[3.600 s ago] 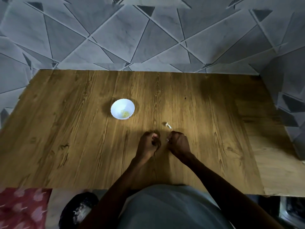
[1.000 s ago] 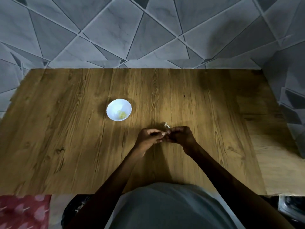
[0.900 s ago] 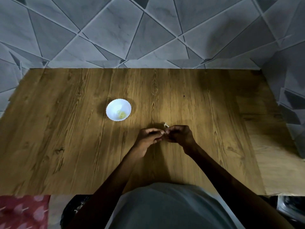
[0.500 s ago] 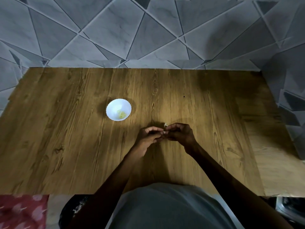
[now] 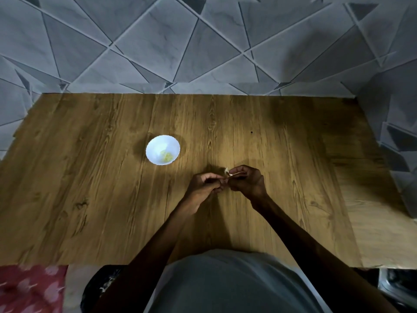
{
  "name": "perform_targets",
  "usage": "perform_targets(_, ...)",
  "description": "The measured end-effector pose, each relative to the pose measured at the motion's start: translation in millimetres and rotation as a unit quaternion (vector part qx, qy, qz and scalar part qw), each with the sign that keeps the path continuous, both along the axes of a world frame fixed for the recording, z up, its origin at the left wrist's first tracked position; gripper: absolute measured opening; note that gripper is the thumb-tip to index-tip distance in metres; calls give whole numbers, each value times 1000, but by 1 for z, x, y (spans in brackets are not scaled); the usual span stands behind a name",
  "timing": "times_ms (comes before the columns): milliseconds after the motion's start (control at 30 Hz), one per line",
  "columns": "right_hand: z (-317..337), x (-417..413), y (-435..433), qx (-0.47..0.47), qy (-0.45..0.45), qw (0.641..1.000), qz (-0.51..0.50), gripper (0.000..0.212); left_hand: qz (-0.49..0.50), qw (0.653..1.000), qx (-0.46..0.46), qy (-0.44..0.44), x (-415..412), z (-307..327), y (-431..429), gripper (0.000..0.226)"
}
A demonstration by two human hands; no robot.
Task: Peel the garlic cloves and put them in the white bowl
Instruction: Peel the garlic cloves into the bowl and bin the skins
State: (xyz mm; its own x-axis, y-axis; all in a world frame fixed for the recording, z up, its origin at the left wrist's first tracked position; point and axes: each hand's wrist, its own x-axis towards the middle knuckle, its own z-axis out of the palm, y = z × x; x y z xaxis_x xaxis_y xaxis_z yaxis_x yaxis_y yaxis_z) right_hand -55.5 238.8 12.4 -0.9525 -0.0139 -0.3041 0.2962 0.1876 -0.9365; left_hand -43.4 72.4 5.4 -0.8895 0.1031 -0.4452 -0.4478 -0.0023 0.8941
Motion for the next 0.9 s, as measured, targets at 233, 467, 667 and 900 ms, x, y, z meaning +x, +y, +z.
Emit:
perform_targets(233, 6, -1, 3, -168, -113, 979, -18, 28, -19, 997, 70, -34, -1, 1, -3, 16)
perform_targets(467, 7, -10, 4, -236, -226, 945, 11, 8, -43, 998, 19, 40, 1, 6, -1, 20)
perform_targets(667, 6, -11, 2, -207, -198, 958, 19, 10, -26, 990, 133, -49, 0, 7, -6, 18)
perform_targets(900, 6, -6, -3, -75, -117, 990, 27, 57, -2, 997, 71, -23, 3, 7, 1, 13)
